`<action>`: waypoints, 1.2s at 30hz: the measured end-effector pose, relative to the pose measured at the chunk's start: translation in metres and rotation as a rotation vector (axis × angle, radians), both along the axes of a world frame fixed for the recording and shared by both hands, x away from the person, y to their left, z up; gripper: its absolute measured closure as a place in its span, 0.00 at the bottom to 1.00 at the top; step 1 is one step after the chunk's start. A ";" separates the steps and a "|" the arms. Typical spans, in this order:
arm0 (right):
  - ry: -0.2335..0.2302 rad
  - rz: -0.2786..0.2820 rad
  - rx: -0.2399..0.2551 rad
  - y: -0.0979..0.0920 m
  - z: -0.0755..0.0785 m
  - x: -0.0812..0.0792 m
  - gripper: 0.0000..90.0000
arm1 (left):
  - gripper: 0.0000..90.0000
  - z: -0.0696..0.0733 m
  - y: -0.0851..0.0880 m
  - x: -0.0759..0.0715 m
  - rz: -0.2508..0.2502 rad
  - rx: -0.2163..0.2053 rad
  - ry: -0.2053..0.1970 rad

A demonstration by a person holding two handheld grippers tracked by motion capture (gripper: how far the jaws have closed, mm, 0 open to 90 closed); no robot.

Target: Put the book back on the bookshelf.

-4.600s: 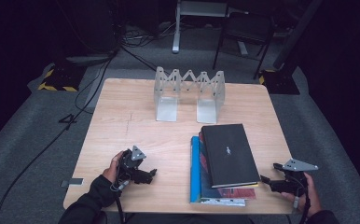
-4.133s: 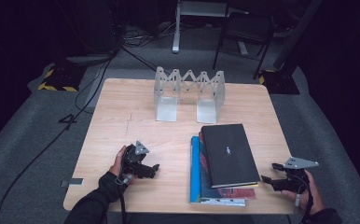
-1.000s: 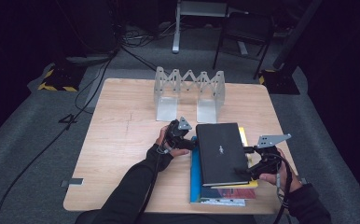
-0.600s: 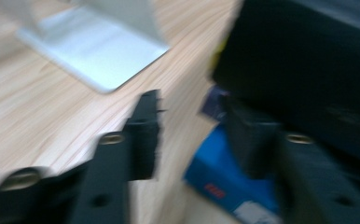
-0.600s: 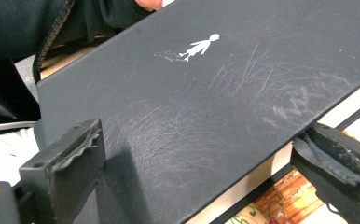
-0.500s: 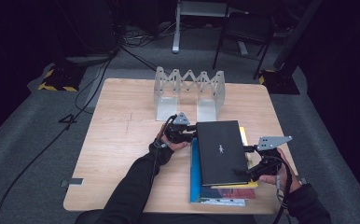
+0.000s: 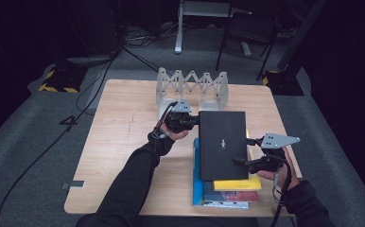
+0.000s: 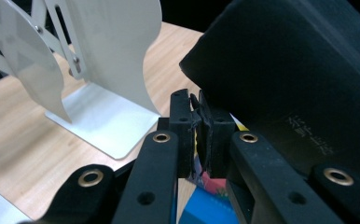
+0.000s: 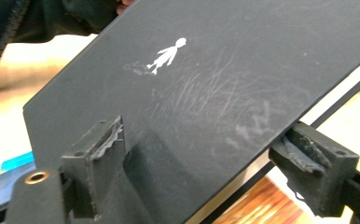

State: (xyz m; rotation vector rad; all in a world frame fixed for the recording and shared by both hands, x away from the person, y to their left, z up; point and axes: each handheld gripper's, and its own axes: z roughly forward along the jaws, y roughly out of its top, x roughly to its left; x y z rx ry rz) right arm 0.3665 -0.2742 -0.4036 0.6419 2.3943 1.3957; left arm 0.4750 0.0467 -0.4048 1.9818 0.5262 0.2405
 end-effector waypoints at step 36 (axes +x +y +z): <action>-0.287 -0.046 0.120 -0.027 0.020 -0.029 0.73 | 0.61 0.040 0.003 -0.056 0.063 0.018 -0.129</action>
